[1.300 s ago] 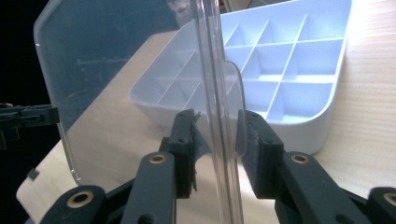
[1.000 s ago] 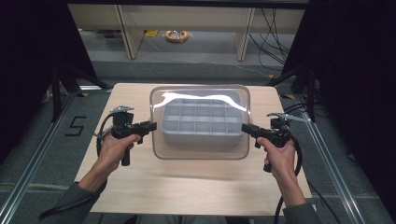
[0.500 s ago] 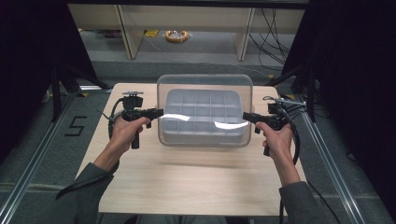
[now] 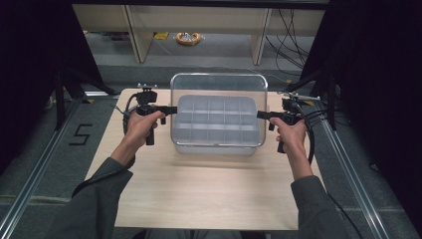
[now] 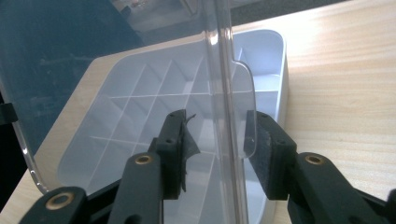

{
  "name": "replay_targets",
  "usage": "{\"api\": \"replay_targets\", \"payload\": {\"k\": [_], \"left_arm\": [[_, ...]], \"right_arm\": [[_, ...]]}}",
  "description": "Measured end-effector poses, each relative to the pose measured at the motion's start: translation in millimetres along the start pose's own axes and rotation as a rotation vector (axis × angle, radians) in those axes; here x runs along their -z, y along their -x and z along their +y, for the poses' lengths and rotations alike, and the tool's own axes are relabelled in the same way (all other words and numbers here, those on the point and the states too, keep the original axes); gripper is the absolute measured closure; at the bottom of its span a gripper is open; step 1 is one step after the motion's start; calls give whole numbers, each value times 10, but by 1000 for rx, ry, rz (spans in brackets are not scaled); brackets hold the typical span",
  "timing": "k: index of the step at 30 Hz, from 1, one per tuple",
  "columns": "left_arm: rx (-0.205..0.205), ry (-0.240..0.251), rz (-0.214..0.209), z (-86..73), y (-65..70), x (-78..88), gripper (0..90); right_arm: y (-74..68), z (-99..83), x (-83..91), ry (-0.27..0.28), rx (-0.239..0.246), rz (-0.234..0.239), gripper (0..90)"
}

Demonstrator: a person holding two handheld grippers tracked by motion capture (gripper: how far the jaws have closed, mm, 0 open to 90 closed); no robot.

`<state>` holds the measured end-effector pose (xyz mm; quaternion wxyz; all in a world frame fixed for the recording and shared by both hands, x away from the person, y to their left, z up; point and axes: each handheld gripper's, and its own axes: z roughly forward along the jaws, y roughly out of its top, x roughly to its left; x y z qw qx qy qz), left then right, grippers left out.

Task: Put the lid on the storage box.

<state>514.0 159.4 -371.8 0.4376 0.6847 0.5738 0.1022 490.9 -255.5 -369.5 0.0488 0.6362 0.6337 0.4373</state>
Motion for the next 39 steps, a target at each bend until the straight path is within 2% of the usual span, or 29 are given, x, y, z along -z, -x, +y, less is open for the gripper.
{"api": "replay_targets", "payload": {"k": [1,2,4,5,6,10,12,13,14,15,16,17,18,19,20,21,22,23,24,25,26,29,30,33,34,35,37,38,39], "left_arm": [[1,-3,5,13,-7,-14,622],[5,-4,6,27,-21,-30,622],[15,-4,17,49,-39,-63,622],[19,-10,23,57,-46,-83,622],[16,-17,28,64,-56,-104,620],[35,-27,40,70,-82,-200,616],[39,-40,46,66,-99,-252,612],[47,-46,44,60,-109,-285,610],[49,-46,42,55,-116,-305,607],[57,-52,47,47,-117,-335,604],[57,-54,45,40,-125,-353,598],[59,-56,43,35,-139,-381,595],[65,-58,44,34,-146,-396,593],[71,-65,44,27,-158,-415,592],[68,-70,46,16,-170,-434,587],[67,-78,48,9,-184,-455,582],[71,-79,48,5,-193,-466,579],[78,-73,49,-4,-204,-482,579],[79,-72,51,-8,-220,-493,577],[86,-70,47,-13,-229,-503,581],[86,-71,48,-19,-233,-512,578],[91,-82,51,-36,-236,-553,576],[90,-89,51,-35,-239,-559,574],[98,-81,57,-51,-246,-594,567],[104,-81,60,-55,-249,-605,565],[102,-81,60,-61,-254,-613,564],[102,-89,63,-71,-260,-631,561],[104,-89,64,-74,-262,-640,560],[104,-91,61,-79,-269,-649,559]], "right_arm": [[57,12,-47,27,56,-4,601],[76,17,-68,20,56,-7,601],[58,21,-106,-1,0,4,601],[79,34,-125,0,23,2,601],[84,42,-169,16,11,2,598],[85,74,-249,-17,-62,0,591],[143,96,-294,-6,-2,-16,588],[118,101,-300,-29,-54,-18,586],[156,106,-318,-26,-20,-22,581],[145,108,-326,-37,-51,-25,579],[120,110,-343,-56,-111,-27,573],[138,112,-361,-54,-99,-34,570],[184,115,-401,-33,-49,-51,568],[155,111,-409,-46,-106,-40,568],[193,113,-430,-48,-65,-45,568],[198,102,-457,-37,-90,-16,567],[216,101,-478,-46,-73,-29,566],[193,100,-489,-61,-97,-66,566],[224,90,-521,-44,-81,-30,569],[195,84,-537,-72,-103,-77,569],[208,80,-555,-65,-82,-92,568],[259,64,-590,-62,-72,-80,570],[259,62,-595,-66,-83,-103,572],[267,47,-617,-61,-106,-84,570],[280,41,-620,-58,-105,-51,568],[319,48,-634,-61,-42,-88,566],[326,41,-643,-66,-33,-104,563],[293,35,-653,-68,-78,-105,562],[294,33,-658,-73,-87,-102,561]]}}
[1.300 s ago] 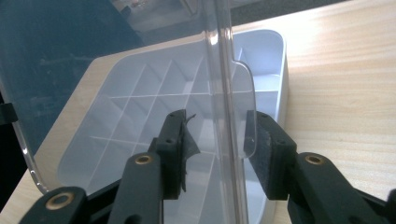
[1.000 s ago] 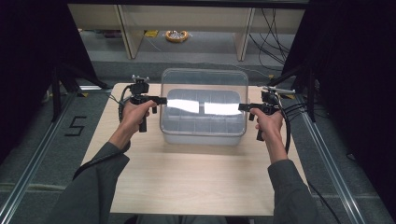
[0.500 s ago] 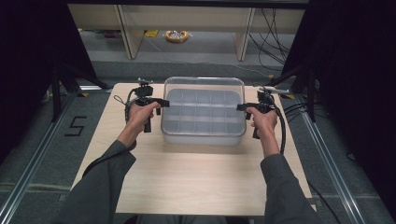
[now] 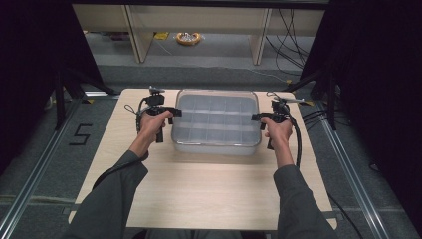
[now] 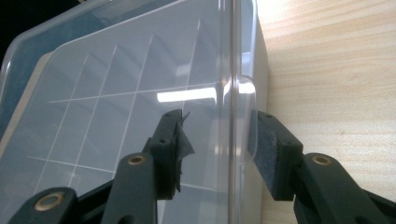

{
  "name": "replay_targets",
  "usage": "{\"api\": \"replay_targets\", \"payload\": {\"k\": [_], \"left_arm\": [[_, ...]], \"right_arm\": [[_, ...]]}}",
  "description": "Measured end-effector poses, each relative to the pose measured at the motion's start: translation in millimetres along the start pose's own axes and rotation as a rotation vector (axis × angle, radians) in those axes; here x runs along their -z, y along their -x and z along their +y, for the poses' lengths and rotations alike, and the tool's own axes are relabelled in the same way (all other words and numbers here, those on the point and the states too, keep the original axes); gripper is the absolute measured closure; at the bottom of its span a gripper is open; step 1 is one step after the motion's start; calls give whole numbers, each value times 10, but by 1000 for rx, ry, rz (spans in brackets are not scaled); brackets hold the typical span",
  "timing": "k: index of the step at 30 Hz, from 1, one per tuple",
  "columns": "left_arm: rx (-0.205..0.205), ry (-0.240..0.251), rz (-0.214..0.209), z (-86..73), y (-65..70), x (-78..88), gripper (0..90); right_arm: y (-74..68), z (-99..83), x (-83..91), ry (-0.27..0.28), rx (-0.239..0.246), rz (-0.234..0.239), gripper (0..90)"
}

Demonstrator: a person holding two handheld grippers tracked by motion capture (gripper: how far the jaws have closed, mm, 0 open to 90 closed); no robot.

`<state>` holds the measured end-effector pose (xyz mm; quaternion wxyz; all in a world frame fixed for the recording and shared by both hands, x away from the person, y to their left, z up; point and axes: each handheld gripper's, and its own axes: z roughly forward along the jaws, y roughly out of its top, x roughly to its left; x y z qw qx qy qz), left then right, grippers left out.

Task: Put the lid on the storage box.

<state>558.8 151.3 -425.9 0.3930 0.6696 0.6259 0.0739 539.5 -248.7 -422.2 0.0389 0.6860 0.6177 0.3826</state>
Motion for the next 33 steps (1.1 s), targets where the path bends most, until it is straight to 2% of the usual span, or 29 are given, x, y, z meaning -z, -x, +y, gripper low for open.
{"api": "replay_targets", "payload": {"k": [1,2,4,7,8,9,10,11,12,13,14,15,16,17,18,19,20,21,23,24,27,29,30,32,33], "left_arm": [[15,18,4,-8,13,-22,558],[-5,-2,7,-7,-7,-18,555],[13,-6,-3,-11,-18,-35,555],[37,-6,-11,-21,-27,-68,551],[37,-7,-14,-24,-33,-76,548],[34,-11,-14,-27,-39,-82,546],[40,-12,-17,-29,-44,-88,545],[45,-11,-16,-33,-54,-96,544],[44,-11,-10,-33,-63,-101,536],[47,-10,-10,-31,-73,-104,530],[53,-7,-8,-29,-81,-106,533],[51,-6,-11,-26,-90,-105,533],[51,-5,-13,-25,-93,-102,534],[47,-9,-13,-25,-93,-100,533],[44,-9,-13,-25,-93,-101,530],[46,-8,-14,-22,-93,-102,529],[43,-8,-14,-19,-95,-108,527],[38,-9,-13,-17,-97,-114,525],[44,-2,-16,-13,-93,-128,525],[43,1,-19,-13,-87,-134,525],[33,2,-18,-3,-71,-128,524],[35,14,-15,8,-81,-137,527],[26,24,-11,10,-84,-152,533],[31,18,-11,8,-81,-182,518],[25,22,-12,3,-82,-187,504]], "right_arm": [[6,-2,-8,3,6,-11,560],[12,-6,-19,3,3,-12,558],[14,-17,-40,-2,-5,-26,553],[33,-25,-47,-8,-4,-11,550],[33,-29,-56,0,-2,-14,546],[16,-36,-51,-20,-24,-10,540],[13,-35,-70,-12,-17,-26,534],[19,-38,-68,-13,-16,3,532],[12,-43,-73,-18,-21,9,533],[23,-41,-87,-18,13,5,530],[7,-44,-100,-22,14,-19,526],[3,-50,-110,-17,31,-13,521],[15,-50,-125,-12,74,-25,518],[-8,-42,-128,-15,66,-39,517],[-47,-44,-128,-21,22,-55,516],[-58,-38,-124,-33,4,-44,516],[-31,-38,-126,-23,52,-56,515],[-33,-39,-128,-20,47,-51,514],[-73,-42,-120,-33,-12,-34,509],[-47,-44,-127,-21,28,-39,503],[-38,-48,-133,-18,17,-45,498],[-26,-48,-135,-15,36,-65,498],[-50,-49,-137,-19,6,-60,497],[-45,-45,-146,7,29,-48,497],[-73,-44,-143,6,25,-77,492]]}}
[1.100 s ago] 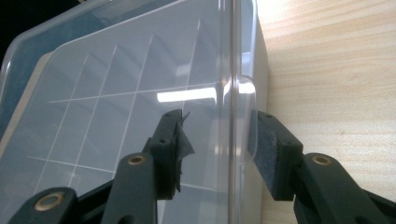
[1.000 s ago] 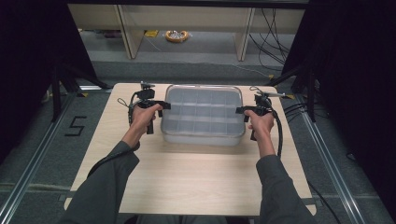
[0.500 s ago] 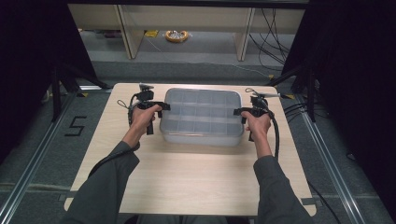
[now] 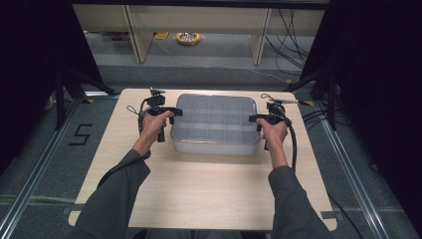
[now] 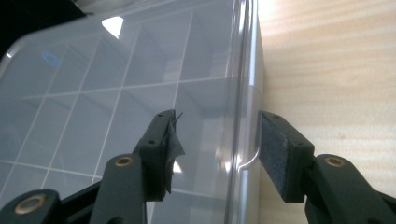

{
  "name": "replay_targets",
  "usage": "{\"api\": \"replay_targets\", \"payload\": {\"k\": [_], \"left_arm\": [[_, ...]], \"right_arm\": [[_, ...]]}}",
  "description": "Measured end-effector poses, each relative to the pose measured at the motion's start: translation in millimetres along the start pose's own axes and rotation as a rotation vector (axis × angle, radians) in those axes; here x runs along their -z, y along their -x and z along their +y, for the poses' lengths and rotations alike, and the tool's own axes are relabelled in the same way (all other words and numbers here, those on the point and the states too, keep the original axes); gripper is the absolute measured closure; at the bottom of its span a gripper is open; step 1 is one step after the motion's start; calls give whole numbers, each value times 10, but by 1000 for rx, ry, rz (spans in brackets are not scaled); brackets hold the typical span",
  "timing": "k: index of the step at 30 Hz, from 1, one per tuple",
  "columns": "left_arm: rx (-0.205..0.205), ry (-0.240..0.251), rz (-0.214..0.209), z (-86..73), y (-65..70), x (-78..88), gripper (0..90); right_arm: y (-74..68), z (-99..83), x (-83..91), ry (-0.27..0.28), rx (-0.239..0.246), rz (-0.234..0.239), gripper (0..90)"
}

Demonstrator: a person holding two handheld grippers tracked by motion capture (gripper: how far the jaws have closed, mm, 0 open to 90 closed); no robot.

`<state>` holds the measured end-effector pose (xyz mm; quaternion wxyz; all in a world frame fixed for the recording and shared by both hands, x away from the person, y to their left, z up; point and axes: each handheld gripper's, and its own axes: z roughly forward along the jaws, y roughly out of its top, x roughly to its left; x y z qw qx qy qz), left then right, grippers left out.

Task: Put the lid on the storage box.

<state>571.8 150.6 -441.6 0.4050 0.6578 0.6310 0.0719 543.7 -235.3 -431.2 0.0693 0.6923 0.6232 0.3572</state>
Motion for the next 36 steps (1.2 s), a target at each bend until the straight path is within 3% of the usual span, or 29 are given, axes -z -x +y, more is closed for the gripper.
{"api": "replay_targets", "payload": {"k": [1,3,5,7,10,11,13,14,17,20,21,22,25,26,27,28,29,31,32,33,34,36], "left_arm": [[-2,3,1,-3,2,1,502],[-14,-1,4,1,-4,9,502],[-20,6,-2,-5,-5,-1,496],[-17,8,-5,-21,-3,-12,478],[-35,2,-16,-34,3,5,469],[-40,-11,-18,-40,11,5,473],[-36,-2,-18,-57,38,-14,460],[-35,7,-16,-61,39,-24,452],[-32,3,-8,-47,28,-30,457],[-28,-1,-4,-41,18,-33,456],[-21,2,-3,-43,12,-35,456],[-13,8,-4,-46,5,-37,456],[10,10,-8,-43,-12,-36,461],[8,11,-8,-44,-10,-38,463],[1,17,-4,-47,-6,-45,460],[-4,23,4,-46,1,-45,457],[-20,29,18,-47,12,-46,453],[-19,24,17,-44,30,-55,440],[-22,24,24,-41,36,-54,438],[-19,28,23,-39,34,-55,437],[-14,26,24,-34,33,-51,440],[-13,35,25,-29,27,-48,443]], "right_arm": [[-20,-5,-5,-4,-32,9,490],[26,10,-18,13,26,28,489],[38,8,-25,15,33,3,489],[-1,-3,-27,16,-27,9,488],[21,-13,-17,24,29,22,478],[52,-16,-14,24,76,20,472],[51,-27,-2,37,45,21,477],[33,-37,7,33,-14,35,478],[30,-39,11,24,-11,13,483],[50,-30,-18,44,30,24,472],[21,-30,-13,28,-8,40,472],[32,-27,-25,36,14,16,472],[7,-33,-18,25,5,22,463],[25,-37,-19,23,23,38,460],[21,-37,-20,25,26,22,460],[20,-38,-26,29,9,53,457],[26,-35,-27,24,18,54,456],[27,-31,-34,33,37,26,456],[42,-36,-47,54,55,37,454],[35,-30,-49,52,48,35,453],[-2,-10,-30,15,15,18,452],[3,-5,-40,14,34,21,435]]}}
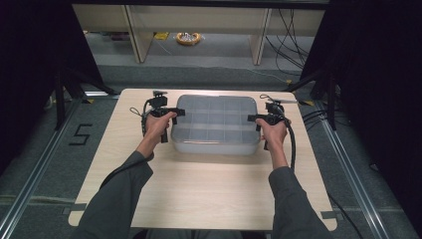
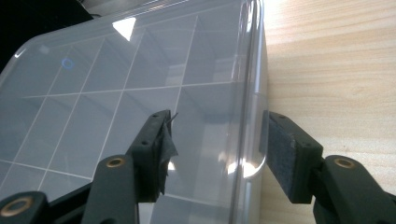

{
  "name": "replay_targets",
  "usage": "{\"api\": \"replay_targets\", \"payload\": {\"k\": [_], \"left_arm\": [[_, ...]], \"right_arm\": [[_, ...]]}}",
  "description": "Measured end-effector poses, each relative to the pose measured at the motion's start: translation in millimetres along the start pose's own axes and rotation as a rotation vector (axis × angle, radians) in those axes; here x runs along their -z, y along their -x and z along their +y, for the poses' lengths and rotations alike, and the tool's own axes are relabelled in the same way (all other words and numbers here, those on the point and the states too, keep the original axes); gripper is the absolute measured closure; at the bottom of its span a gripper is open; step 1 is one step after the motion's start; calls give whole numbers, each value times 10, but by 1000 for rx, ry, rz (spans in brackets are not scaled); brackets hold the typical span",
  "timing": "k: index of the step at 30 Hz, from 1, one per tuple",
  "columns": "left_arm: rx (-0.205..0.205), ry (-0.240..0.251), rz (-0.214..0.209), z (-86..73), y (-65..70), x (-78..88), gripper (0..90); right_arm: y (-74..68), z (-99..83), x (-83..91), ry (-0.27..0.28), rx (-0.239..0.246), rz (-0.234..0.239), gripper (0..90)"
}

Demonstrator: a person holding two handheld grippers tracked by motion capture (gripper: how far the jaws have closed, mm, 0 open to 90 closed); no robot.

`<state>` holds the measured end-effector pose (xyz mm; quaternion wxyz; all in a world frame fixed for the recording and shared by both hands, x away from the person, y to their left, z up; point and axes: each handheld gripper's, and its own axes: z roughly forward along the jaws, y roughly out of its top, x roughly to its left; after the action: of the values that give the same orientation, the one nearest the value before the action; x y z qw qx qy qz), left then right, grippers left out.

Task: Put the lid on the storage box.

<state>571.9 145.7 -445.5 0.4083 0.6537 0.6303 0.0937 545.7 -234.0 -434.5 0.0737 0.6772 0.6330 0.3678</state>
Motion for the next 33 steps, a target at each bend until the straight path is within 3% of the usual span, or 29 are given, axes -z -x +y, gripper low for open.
{"api": "replay_targets", "payload": {"k": [1,2,4,5,6,7,10,11,13,14,15,17,19,20,21,22,23,27,29,30,31,32,33], "left_arm": [[5,11,5,4,-4,11,443],[9,17,7,6,-5,14,445],[7,6,-2,7,-17,17,443],[11,7,0,2,-22,19,439],[16,8,-1,0,-22,24,436],[19,9,-3,-4,-24,26,437],[30,11,-16,-8,-42,50,434],[31,8,-20,-4,-50,64,431],[35,5,-29,5,-60,96,429],[31,6,-34,7,-65,117,428],[29,5,-37,11,-65,138,426],[10,0,-44,14,-75,177,413],[21,0,-55,14,-65,215,401],[12,0,-61,14,-71,241,402],[17,3,-60,11,-69,272,402],[5,1,-61,12,-80,293,402],[5,4,-64,11,-85,318,402],[3,-2,-69,2,-107,430,399],[-16,-1,-71,-17,-120,495,398],[-17,-1,-75,-27,-121,514,396],[-17,-2,-76,-41,-120,541,396],[-21,-1,-81,-52,-123,565,394],[-34,2,-87,-66,-126,587,392]], "right_arm": [[3,-1,-7,-1,17,17,416],[-29,0,1,-26,11,11,410],[-18,-1,12,-22,50,-3,413],[-54,-6,23,-32,11,-10,417],[13,2,15,-6,82,0,429],[34,4,14,9,96,0,435],[45,3,25,1,86,6,439],[11,-3,31,2,49,2,436],[21,-2,44,13,53,3,425],[7,0,67,15,15,15,422],[37,8,80,40,43,17,419],[31,23,134,44,10,20,417],[66,37,179,56,33,10,414],[54,33,206,45,7,6,414],[100,43,221,64,64,-2,413],[74,39,241,60,14,7,412],[106,36,240,77,51,6,411],[115,17,303,74,46,33,414],[111,2,306,88,47,40,410],[134,4,317,85,87,35,406],[165,7,303,117,140,39,404],[151,-2,320,102,125,43,400],[154,-6,323,116,151,48,399]]}}
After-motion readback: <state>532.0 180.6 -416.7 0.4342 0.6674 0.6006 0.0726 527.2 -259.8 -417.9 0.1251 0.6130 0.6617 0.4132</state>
